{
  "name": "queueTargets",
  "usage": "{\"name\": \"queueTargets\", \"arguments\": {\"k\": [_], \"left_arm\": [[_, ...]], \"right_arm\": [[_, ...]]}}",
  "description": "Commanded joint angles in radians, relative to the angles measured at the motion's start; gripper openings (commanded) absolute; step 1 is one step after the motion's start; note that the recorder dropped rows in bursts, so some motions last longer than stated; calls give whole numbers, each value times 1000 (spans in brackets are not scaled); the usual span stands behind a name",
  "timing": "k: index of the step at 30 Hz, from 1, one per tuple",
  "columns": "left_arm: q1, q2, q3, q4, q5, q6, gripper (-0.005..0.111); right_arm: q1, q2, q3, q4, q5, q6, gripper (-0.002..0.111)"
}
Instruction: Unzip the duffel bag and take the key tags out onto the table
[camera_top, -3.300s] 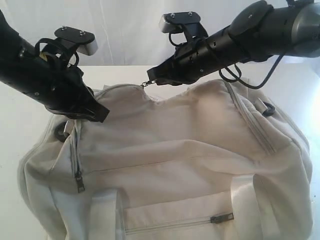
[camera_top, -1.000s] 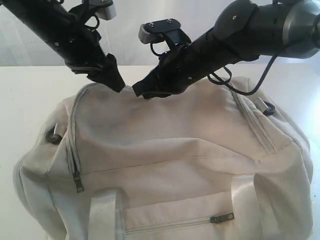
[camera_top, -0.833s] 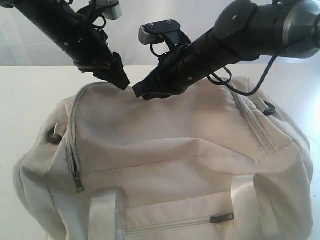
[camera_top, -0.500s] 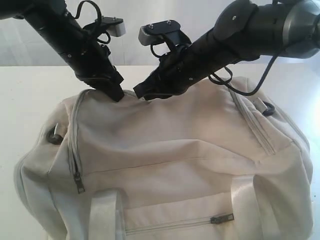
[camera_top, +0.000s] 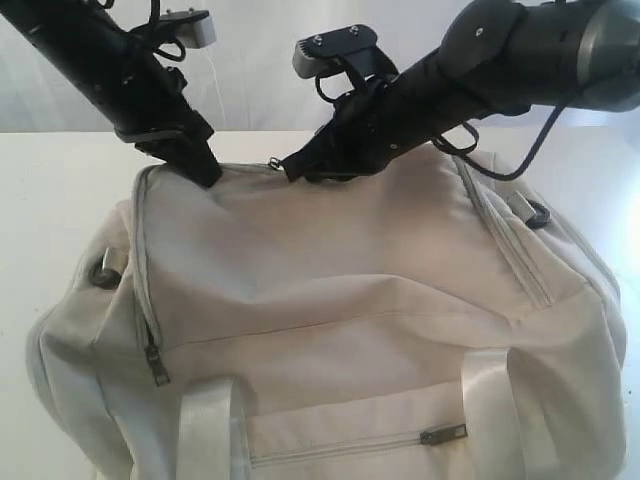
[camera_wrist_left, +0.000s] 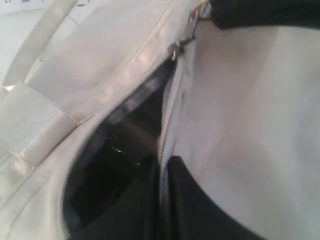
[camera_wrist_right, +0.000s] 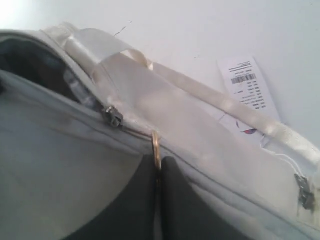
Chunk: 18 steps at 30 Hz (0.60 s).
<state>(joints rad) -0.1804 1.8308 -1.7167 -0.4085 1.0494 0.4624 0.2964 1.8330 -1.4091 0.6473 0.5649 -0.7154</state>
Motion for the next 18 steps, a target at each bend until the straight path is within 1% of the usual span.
{"name": "queueTargets", "arguments": {"k": [1, 10, 18], "left_arm": [[17, -26, -5, 22, 98, 9, 0], [17, -27, -5, 22, 123, 9, 0], [17, -27, -5, 22, 129, 9, 0]], "right_arm": [[-46, -7, 3, -23, -66, 13, 0], [-135, -38, 3, -25, -44, 42, 0], [-219, -114, 3, -65, 75, 49, 0]]}}
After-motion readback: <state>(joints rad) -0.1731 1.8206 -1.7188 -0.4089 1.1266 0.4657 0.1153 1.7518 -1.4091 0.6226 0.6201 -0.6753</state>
